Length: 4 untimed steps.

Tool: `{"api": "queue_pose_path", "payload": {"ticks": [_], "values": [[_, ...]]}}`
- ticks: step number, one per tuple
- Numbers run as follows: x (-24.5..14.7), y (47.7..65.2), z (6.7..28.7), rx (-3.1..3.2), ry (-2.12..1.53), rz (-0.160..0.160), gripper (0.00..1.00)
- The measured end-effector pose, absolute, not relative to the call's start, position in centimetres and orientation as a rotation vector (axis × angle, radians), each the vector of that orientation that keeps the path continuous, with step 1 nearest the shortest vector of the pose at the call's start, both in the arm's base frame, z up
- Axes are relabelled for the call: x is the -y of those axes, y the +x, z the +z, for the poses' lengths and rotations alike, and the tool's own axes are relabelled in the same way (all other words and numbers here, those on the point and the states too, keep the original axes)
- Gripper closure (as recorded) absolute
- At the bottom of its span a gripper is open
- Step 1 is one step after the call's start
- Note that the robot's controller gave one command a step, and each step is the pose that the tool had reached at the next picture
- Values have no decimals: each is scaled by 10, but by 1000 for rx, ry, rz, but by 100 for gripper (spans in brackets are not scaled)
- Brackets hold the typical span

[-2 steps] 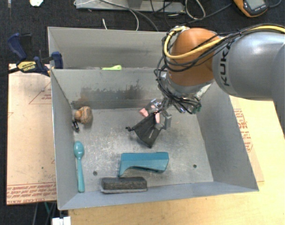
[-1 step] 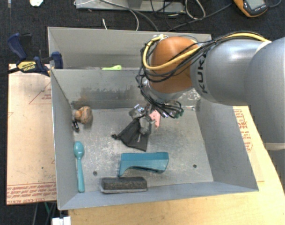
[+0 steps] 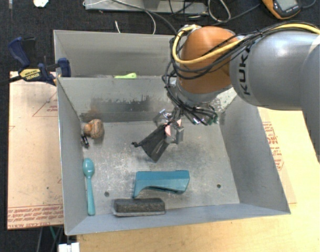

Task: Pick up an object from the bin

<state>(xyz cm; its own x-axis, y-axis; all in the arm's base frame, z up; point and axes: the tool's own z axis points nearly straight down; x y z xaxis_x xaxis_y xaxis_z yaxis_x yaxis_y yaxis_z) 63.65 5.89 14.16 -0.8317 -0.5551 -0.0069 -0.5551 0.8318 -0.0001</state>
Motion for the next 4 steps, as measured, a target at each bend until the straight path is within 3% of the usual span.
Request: {"api": "queue_pose_path", "payload": {"ticks": [1, 2, 3, 4], "values": [[-57, 647, 129, -2833, -1317, -1, 100], [-75, 636, 106, -2807, -1384, 3, 100], [-75, 636, 159, -2978, -976, 7, 100], [-49, 645, 136, -2859, -1255, 1, 100]]}}
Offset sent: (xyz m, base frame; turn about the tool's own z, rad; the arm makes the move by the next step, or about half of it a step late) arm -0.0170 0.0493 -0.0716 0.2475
